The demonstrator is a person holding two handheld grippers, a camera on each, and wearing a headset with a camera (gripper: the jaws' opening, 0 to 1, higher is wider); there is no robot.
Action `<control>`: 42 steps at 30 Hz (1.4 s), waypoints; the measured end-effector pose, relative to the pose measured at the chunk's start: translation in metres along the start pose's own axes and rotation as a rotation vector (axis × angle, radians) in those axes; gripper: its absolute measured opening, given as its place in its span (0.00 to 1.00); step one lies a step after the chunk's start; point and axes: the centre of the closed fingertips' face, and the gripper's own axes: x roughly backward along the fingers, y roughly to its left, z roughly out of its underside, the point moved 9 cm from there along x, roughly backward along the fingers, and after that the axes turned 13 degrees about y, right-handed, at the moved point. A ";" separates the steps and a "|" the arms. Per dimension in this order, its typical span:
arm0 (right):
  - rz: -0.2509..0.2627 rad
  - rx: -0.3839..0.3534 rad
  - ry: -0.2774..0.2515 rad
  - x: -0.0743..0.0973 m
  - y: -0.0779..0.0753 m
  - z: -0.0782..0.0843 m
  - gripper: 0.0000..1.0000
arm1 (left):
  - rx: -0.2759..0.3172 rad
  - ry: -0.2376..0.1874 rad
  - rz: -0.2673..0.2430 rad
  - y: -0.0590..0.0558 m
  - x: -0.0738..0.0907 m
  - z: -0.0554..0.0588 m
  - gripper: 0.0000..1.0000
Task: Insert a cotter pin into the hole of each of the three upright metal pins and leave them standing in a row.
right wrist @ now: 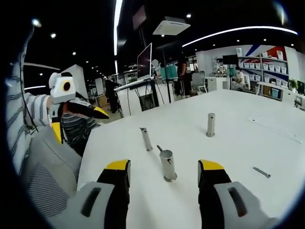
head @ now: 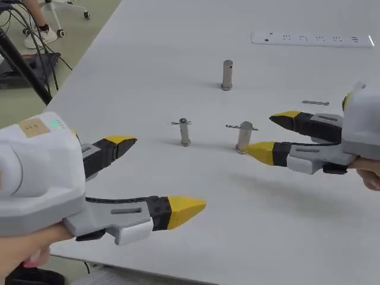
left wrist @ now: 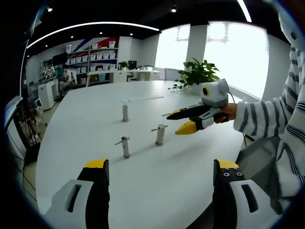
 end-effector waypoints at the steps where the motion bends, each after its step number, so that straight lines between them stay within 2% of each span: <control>1: 0.008 -0.012 -0.014 0.008 0.003 -0.003 0.57 | 0.003 -0.006 0.008 -0.001 0.000 -0.001 0.89; 4: 0.032 -0.036 -0.052 0.026 0.008 -0.009 0.61 | 0.030 -0.037 0.037 -0.003 0.001 -0.005 0.90; 6: 0.056 -0.046 -0.073 0.040 0.012 -0.012 0.64 | 0.049 -0.041 0.053 -0.003 0.002 -0.007 0.91; 10: 0.095 -0.086 -0.118 0.059 0.015 -0.013 0.69 | 0.071 -0.070 0.059 0.001 0.002 -0.011 0.91; 13: 0.119 -0.148 -0.144 0.072 0.017 -0.009 0.72 | 0.087 -0.090 0.054 0.005 0.003 -0.014 0.91; 16: 0.121 -0.249 -0.165 0.082 0.019 0.000 0.73 | 0.095 -0.100 0.047 0.011 0.005 -0.016 0.91; 20: 0.157 -0.286 -0.157 0.094 0.020 0.010 0.80 | 0.098 -0.099 0.044 0.017 0.008 -0.018 0.91; 23: 0.232 -0.289 -0.106 0.103 0.018 0.021 0.80 | 0.092 -0.092 0.062 0.017 0.008 -0.018 0.94; 26: 0.244 -0.329 -0.112 0.107 0.019 0.026 0.84 | 0.086 -0.085 0.067 0.017 0.007 -0.019 0.94; 31: 0.287 -0.358 -0.145 0.115 0.022 0.026 0.91 | 0.074 -0.079 0.088 0.018 0.005 -0.025 0.96; 35: 0.313 -0.366 -0.160 0.121 0.024 0.025 0.96 | 0.067 -0.077 0.082 0.025 0.004 -0.031 0.97; 37: 0.318 -0.366 -0.158 0.123 0.027 0.024 0.98 | 0.067 -0.084 0.082 0.028 0.004 -0.035 0.97; 42: 0.370 -0.349 -0.123 0.128 0.029 0.028 0.98 | 0.055 -0.080 0.082 0.036 0.003 -0.044 0.99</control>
